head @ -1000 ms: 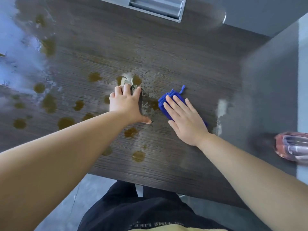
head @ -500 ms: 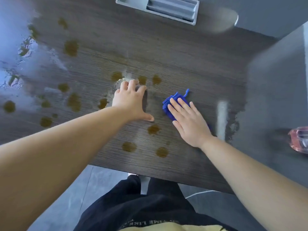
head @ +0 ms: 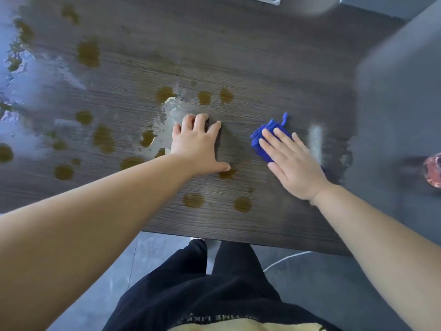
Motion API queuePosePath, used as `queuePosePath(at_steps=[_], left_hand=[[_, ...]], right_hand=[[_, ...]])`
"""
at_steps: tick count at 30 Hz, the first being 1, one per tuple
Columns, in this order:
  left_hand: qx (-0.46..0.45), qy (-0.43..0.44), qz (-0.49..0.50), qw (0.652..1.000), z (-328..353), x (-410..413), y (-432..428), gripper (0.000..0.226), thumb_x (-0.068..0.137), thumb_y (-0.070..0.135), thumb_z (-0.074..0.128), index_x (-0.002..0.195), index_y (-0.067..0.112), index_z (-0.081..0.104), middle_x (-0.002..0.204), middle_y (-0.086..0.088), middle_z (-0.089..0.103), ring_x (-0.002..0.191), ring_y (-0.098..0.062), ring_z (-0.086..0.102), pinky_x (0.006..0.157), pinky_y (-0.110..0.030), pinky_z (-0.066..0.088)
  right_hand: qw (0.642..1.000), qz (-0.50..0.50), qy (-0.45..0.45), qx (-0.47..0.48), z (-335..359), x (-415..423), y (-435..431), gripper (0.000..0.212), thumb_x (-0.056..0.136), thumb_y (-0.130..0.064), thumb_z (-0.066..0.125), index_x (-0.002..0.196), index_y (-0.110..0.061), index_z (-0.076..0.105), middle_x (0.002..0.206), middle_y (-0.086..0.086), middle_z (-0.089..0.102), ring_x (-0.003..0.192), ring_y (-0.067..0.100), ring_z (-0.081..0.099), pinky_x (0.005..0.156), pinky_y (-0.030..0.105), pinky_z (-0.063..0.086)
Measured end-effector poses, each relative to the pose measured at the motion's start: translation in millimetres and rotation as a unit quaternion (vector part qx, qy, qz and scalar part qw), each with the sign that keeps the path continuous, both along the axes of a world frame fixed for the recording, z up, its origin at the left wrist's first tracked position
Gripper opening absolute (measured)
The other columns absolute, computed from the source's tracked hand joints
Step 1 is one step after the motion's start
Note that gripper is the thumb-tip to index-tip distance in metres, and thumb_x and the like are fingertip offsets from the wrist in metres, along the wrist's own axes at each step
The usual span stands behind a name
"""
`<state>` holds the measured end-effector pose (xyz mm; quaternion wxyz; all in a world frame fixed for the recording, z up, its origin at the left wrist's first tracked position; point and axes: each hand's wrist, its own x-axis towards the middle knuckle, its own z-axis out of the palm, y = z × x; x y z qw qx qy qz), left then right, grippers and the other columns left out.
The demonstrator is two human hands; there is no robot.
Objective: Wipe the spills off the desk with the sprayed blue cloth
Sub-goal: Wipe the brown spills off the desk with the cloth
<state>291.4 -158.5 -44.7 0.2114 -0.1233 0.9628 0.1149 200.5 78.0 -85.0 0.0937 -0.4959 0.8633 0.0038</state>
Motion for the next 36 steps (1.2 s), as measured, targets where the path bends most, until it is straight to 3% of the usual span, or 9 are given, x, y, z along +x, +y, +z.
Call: queuePosePath(at_steps=[2, 6, 8, 11, 14, 21, 23, 28, 36], left_hand=[[0.009, -0.025, -0.004, 1.0, 3, -3, 0, 0.099, 0.071, 0.073, 0.057, 0.148, 0.026, 0.018, 0.151, -0.007, 0.016, 0.138, -0.034, 0.012, 0.114, -0.051, 0.018], [0.017, -0.032, 0.012, 0.999, 5, -8, 1, 0.094, 0.072, 0.073, 0.055, 0.146, 0.025, 0.022, 0.149, -0.009, 0.019, 0.137, -0.035, 0.013, 0.113, -0.053, 0.018], [0.023, -0.028, 0.014, 0.999, 3, -5, 2, 0.095, 0.073, 0.072, 0.056, 0.147, 0.026, 0.02, 0.151, -0.009, 0.016, 0.139, -0.035, 0.01, 0.114, -0.053, 0.015], [0.042, -0.02, 0.028, 0.999, 4, 1, 2, 0.09, 0.077, 0.068, 0.056, 0.148, 0.028, 0.02, 0.155, -0.007, 0.01, 0.142, -0.034, 0.002, 0.115, -0.053, 0.007], [0.06, -0.004, 0.034, 0.998, 8, 11, 3, 0.082, 0.079, 0.066, 0.055, 0.147, 0.031, 0.025, 0.156, -0.006, 0.01, 0.143, -0.033, -0.001, 0.116, -0.052, 0.005], [0.012, -0.024, -0.012, 1.0, 6, 53, 14, 0.112, 0.058, 0.073, 0.069, 0.147, 0.03, 0.016, 0.152, -0.008, 0.013, 0.14, -0.033, 0.005, 0.115, -0.049, 0.006], [0.001, -0.044, -0.007, 0.999, 6, 64, 18, 0.125, 0.052, 0.074, 0.072, 0.149, 0.03, 0.008, 0.154, -0.009, 0.009, 0.142, -0.034, 0.002, 0.117, -0.052, 0.005], [0.018, -0.078, 0.005, 0.997, 10, 81, 20, 0.139, 0.043, 0.073, 0.077, 0.15, 0.028, 0.001, 0.156, -0.007, 0.001, 0.144, -0.032, -0.004, 0.117, -0.053, 0.004], [0.006, -0.101, -0.019, 0.995, 17, 92, 17, 0.14, 0.046, 0.066, 0.081, 0.151, 0.027, -0.004, 0.158, -0.003, -0.008, 0.145, -0.029, -0.01, 0.116, -0.049, 0.006]], right_hand=[[0.985, -0.174, 0.003, -0.002, 2, -21, 15, 0.053, 0.098, -0.031, 0.029, 0.147, -0.012, 0.028, 0.157, 0.006, 0.02, 0.144, 0.027, 0.018, 0.115, 0.052, 0.017], [0.878, -0.478, 0.016, -0.018, 2, -19, -32, 0.056, 0.101, -0.029, 0.029, 0.152, -0.014, 0.012, 0.16, 0.001, 0.003, 0.147, 0.021, 0.002, 0.117, 0.043, 0.004], [0.896, -0.443, 0.013, -0.038, -2, 10, -58, 0.056, 0.1, -0.034, 0.028, 0.151, -0.015, 0.013, 0.16, 0.002, 0.005, 0.147, 0.022, 0.004, 0.117, 0.046, 0.006], [0.977, -0.21, 0.002, -0.036, -1, 65, -54, 0.056, 0.097, -0.038, 0.024, 0.148, -0.014, 0.025, 0.157, 0.005, 0.02, 0.144, 0.025, 0.018, 0.115, 0.048, 0.015], [0.999, -0.053, -0.001, -0.011, 0, 60, -7, 0.055, 0.095, -0.036, 0.027, 0.145, -0.014, 0.035, 0.153, 0.004, 0.03, 0.141, 0.026, 0.028, 0.112, 0.051, 0.024], [0.902, -0.431, 0.014, -0.018, -3, 49, 5, 0.055, 0.101, -0.032, 0.028, 0.151, -0.015, 0.013, 0.16, 0.002, 0.005, 0.147, 0.022, 0.004, 0.118, 0.047, 0.007], [0.914, -0.405, 0.005, -0.022, -3, 79, -8, 0.057, 0.101, -0.032, 0.029, 0.151, -0.014, 0.011, 0.16, 0.004, 0.004, 0.147, 0.023, 0.004, 0.118, 0.047, 0.006], [0.999, -0.04, -0.002, -0.011, -4, 106, 32, 0.055, 0.094, -0.033, 0.031, 0.144, -0.011, 0.036, 0.152, 0.007, 0.033, 0.139, 0.027, 0.031, 0.11, 0.052, 0.028], [0.917, -0.397, 0.007, -0.019, -1, 99, 3, 0.058, 0.101, -0.032, 0.031, 0.151, -0.013, 0.01, 0.16, 0.005, 0.002, 0.147, 0.024, 0.002, 0.117, 0.049, 0.007]])
